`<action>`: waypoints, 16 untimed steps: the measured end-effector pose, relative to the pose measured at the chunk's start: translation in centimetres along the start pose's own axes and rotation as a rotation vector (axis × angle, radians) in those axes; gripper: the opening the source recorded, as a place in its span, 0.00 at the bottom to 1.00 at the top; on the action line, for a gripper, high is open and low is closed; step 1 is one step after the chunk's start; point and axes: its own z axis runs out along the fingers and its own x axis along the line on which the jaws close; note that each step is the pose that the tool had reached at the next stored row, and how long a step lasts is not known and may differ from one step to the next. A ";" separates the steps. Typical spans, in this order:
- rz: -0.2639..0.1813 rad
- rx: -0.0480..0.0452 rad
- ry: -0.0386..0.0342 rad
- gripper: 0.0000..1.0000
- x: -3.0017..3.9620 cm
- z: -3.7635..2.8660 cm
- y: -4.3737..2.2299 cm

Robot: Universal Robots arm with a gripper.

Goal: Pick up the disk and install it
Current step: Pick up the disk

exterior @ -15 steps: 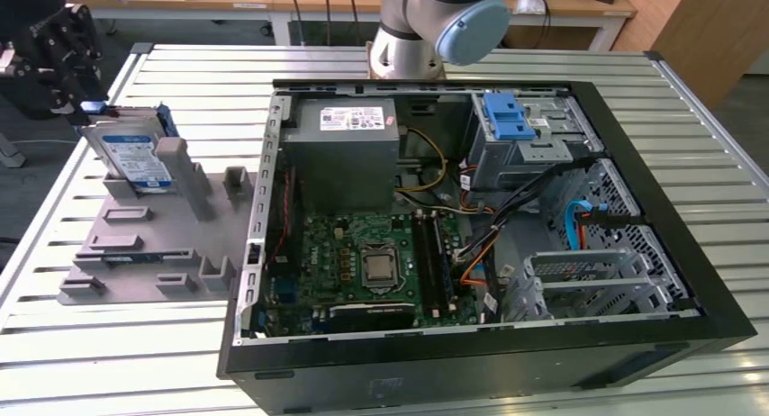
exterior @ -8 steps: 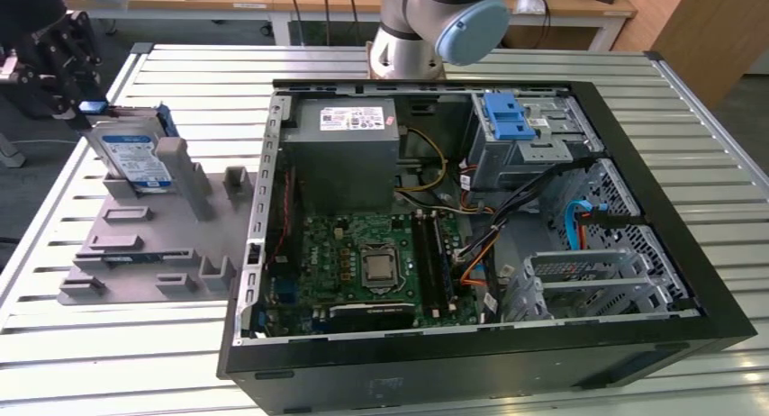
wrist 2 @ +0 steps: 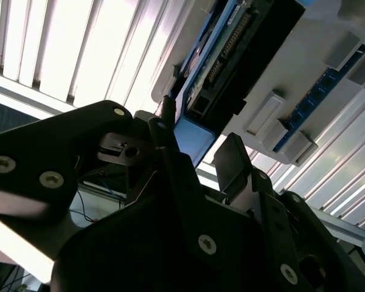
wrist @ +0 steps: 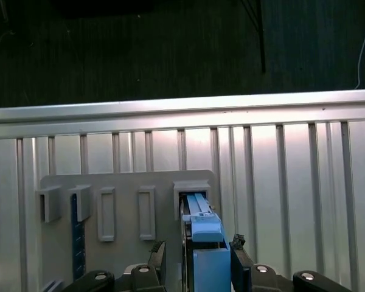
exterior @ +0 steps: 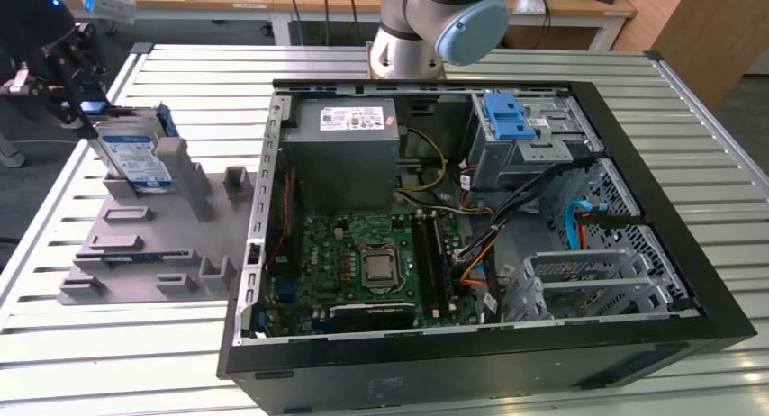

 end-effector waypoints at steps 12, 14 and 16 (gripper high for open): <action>-0.001 0.0000 0.0000 0.53 -0.23 1.01 0.04; -0.001 -0.0001 0.0001 0.53 -0.23 1.12 0.05; -0.001 -0.0003 0.0002 0.53 -0.23 1.12 0.05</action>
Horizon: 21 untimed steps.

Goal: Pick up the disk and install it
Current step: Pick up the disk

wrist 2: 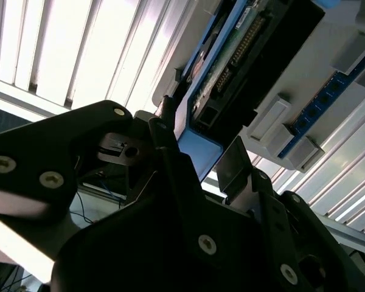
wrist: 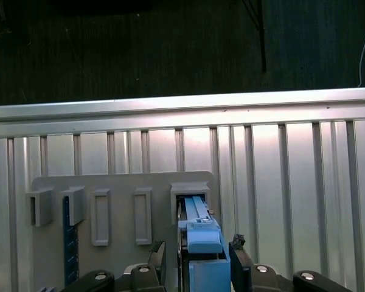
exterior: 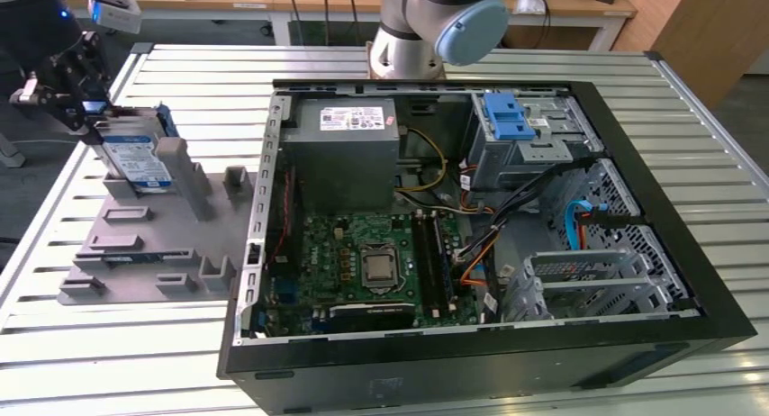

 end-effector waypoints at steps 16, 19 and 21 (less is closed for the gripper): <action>0.000 0.0003 -0.0001 0.37 0.00 0.04 0.00; -0.004 0.0004 -0.0002 0.37 0.01 0.05 0.00; -0.029 0.0005 0.0002 0.37 0.01 0.05 0.00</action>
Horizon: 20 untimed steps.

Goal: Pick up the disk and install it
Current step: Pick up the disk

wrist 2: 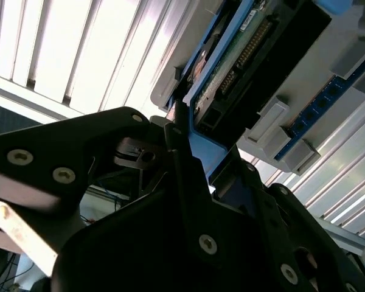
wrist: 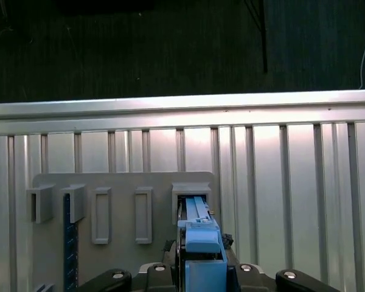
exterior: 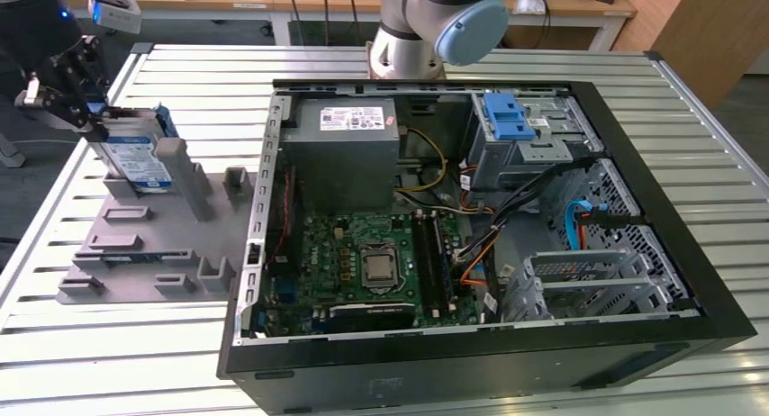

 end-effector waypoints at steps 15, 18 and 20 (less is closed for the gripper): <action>-0.030 -0.0001 0.0004 0.44 0.01 -0.01 0.00; -0.030 -0.0002 0.0005 0.43 0.01 -0.01 0.00; -0.031 -0.0001 0.0005 0.36 0.01 -0.01 0.00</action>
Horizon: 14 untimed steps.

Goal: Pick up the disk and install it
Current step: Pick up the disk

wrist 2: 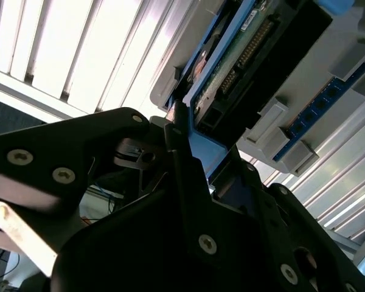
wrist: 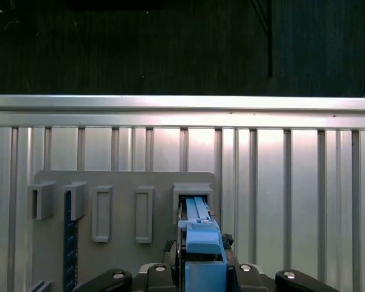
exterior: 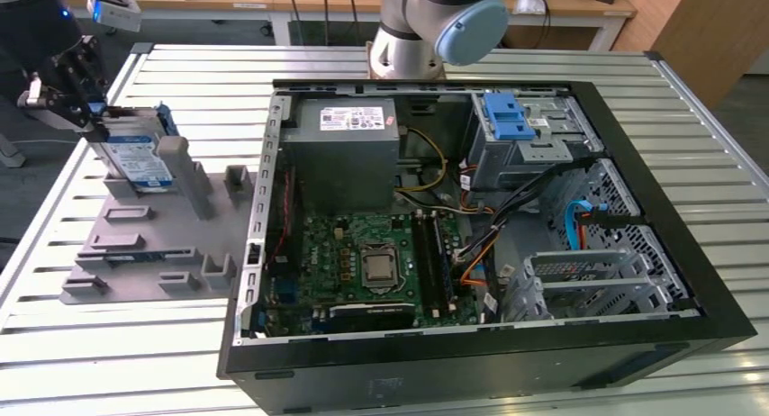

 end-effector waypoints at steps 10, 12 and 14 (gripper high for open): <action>-0.001 0.0000 0.0003 0.36 0.00 -0.25 0.00; -0.001 -0.0001 0.0003 0.36 0.00 -0.41 0.01; -0.001 0.0001 0.0003 0.36 0.00 -0.56 0.01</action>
